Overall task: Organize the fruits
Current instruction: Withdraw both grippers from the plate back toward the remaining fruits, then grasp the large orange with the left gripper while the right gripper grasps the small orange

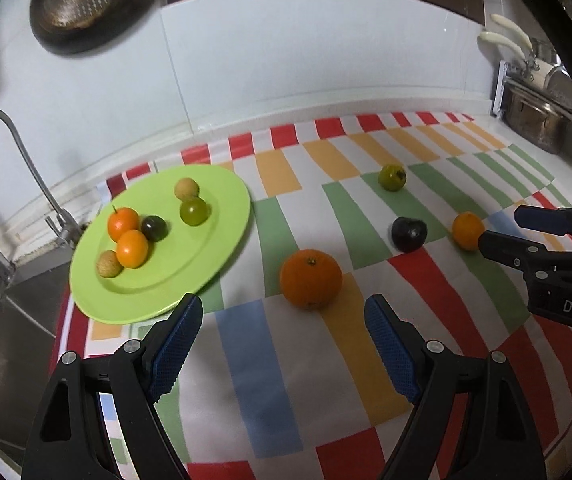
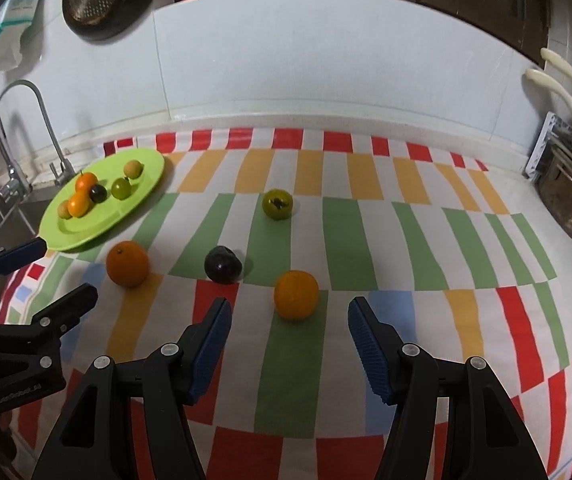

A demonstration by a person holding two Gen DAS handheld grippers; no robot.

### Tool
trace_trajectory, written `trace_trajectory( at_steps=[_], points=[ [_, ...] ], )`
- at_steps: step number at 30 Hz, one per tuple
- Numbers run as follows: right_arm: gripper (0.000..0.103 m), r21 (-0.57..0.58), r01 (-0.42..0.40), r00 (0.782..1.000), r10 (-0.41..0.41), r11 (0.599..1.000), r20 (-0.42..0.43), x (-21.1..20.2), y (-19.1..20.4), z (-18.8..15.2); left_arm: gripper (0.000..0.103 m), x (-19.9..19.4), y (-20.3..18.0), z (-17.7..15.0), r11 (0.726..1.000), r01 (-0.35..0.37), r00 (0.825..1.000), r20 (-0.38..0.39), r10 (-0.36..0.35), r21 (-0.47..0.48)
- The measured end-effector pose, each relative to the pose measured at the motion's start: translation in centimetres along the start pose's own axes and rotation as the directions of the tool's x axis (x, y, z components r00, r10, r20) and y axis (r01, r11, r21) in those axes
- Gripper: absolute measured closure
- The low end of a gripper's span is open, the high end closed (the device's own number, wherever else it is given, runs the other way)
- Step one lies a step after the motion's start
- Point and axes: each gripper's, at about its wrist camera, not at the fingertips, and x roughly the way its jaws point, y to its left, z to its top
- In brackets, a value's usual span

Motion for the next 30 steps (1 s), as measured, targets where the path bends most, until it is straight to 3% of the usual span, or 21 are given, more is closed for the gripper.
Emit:
trace_trajectory(
  at_steps=[7,23,30],
  points=[
    [0.049,-0.001,-0.003,1.000,0.003,1.000,-0.025,1.6,-0.3,0.0,0.023,1.7,0.0,0.7,1.000,0.021,1.000,-0.016,-0.021,-0.006],
    [0.067,0.015,-0.037,0.998,0.038,0.999,-0.055,3.8,-0.9,0.4,0.059,4.4,-0.7,1.6,0.995,0.102,0.992,-0.072,-0.103,-0.020],
    [0.071,0.013,-0.031,0.998,0.031,0.999,-0.051,4.0,-0.9,0.5,0.061,4.4,-0.7,1.6,0.994,0.105,0.992,-0.070,-0.106,-0.017]
  ],
)
